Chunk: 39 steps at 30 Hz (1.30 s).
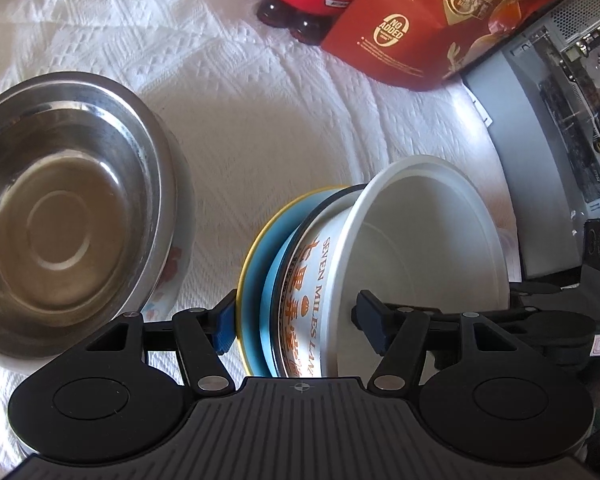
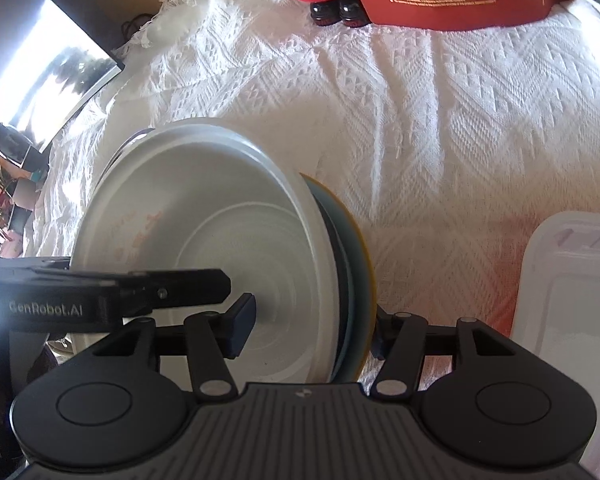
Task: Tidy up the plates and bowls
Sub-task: 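Hold the bowl stack tilted up between both tools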
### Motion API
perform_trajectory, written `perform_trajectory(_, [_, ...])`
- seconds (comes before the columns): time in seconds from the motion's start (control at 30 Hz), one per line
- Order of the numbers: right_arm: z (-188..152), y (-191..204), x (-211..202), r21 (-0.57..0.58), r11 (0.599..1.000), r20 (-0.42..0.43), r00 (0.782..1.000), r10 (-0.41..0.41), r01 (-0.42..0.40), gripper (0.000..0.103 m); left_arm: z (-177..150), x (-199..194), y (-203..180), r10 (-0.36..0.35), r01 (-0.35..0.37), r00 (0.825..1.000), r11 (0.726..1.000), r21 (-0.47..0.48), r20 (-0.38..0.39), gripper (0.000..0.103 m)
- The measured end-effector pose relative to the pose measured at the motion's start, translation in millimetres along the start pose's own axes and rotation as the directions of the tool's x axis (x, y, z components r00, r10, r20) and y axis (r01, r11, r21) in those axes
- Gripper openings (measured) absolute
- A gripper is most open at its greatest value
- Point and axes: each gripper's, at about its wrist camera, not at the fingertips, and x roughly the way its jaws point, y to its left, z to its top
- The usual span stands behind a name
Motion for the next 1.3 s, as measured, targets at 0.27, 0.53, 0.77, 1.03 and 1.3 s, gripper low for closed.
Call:
perform_trajectory(0.27, [0.5, -0.6, 0.8, 0.045, 0.999, 0.005, 1.0, 0.009, -0.01, 0.057, -2.6, -1.8, -2.0, 0.026, -0.026, 0.999, 0.999, -0.026, -0.021, 0.065])
perform_trajectory(0.53, [3.9, 0.4, 3.3, 0.039, 0.999, -0.002, 1.0, 0.012, -0.011, 0.057, 2.7, -12.7, -10.3, 0.082, -0.083, 0.996, 0.996, 0.04, 0.016, 0.063])
perform_trajectory(0.77, [-1.4, -0.6, 2.7, 0.061, 0.998, -0.02, 1.0, 0.019, -0.018, 0.057, -0.5, -9.1, -8.7, 0.07, -0.07, 0.998, 0.997, 0.037, 0.01, 0.064])
perform_trajectory(1.03, [-1.4, -1.0, 6.1, 0.087, 0.996, -0.036, 0.999, 0.028, -0.025, 0.057, -5.5, -5.4, -7.6, 0.06, -0.06, 0.998, 0.997, 0.04, 0.019, 0.064])
perform_trajectory(1.3, [-0.8, -2.6, 7.6, 0.089, 0.995, -0.05, 0.998, 0.042, -0.038, 0.057, -9.4, -5.4, -5.1, 0.041, -0.042, 0.998, 0.999, 0.024, 0.041, 0.065])
